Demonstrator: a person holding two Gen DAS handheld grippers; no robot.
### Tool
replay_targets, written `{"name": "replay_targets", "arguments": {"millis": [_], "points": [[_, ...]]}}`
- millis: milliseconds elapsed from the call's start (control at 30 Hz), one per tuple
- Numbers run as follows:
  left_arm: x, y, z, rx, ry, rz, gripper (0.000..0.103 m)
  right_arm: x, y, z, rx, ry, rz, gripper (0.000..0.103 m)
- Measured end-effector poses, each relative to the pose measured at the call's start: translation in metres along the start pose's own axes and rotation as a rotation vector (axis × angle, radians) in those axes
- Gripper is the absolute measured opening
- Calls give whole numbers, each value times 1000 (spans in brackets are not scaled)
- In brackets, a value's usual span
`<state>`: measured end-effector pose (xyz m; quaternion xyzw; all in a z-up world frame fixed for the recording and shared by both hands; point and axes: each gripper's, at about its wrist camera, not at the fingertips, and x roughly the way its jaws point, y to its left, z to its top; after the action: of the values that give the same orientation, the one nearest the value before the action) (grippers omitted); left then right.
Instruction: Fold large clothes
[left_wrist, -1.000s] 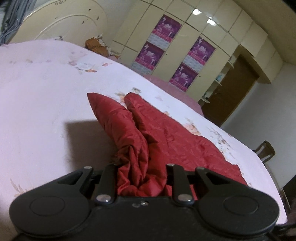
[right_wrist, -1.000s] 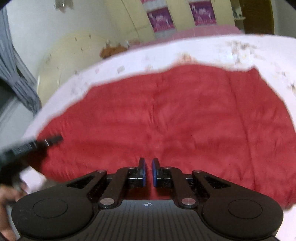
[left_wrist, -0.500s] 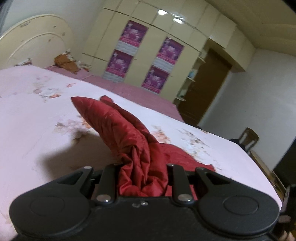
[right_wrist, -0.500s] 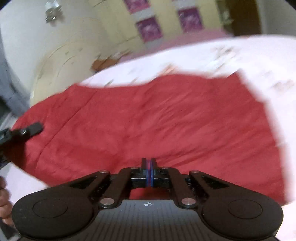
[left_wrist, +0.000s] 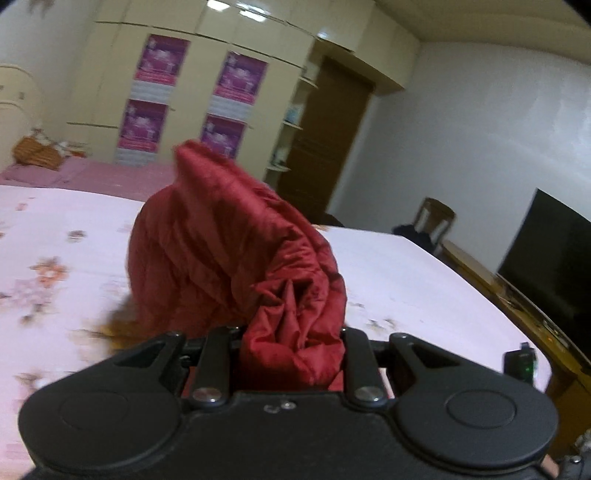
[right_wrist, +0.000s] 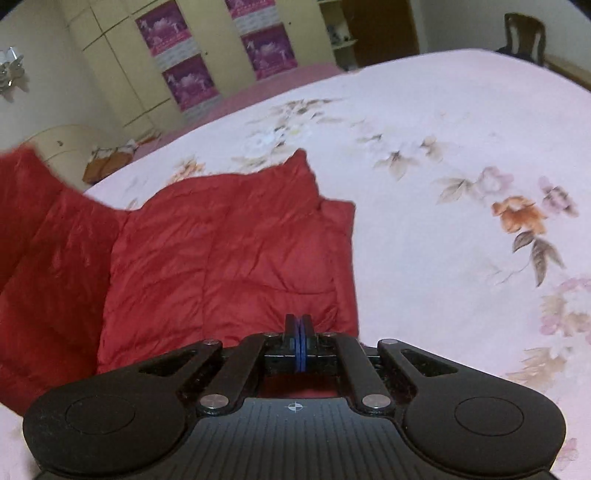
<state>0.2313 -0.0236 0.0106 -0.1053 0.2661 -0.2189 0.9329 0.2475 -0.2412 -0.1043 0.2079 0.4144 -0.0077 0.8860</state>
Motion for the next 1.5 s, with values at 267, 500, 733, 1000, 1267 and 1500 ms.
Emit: {"name": "replay_targets", "arguments": {"millis": [267, 500, 733, 1000, 1267, 1500], "points": [[73, -62, -20, 75, 162, -37, 21, -20, -40, 22, 85, -4, 101, 3], [126, -85, -56, 38, 349, -167, 93, -29, -101, 36, 276, -6, 174, 96], [51, -26, -25, -146, 98, -93, 51, -48, -96, 64, 196, -79, 336, 78], [90, 69, -7, -168, 83, 127, 43, -48, -6, 98, -225, -190, 326, 32], [144, 38, -24, -8, 197, 54, 38, 17, 21, 94, -405, -29, 129, 18], [176, 35, -37, 23, 280, 30, 38, 54, -6, 73, -325, 42, 77, 18]]}}
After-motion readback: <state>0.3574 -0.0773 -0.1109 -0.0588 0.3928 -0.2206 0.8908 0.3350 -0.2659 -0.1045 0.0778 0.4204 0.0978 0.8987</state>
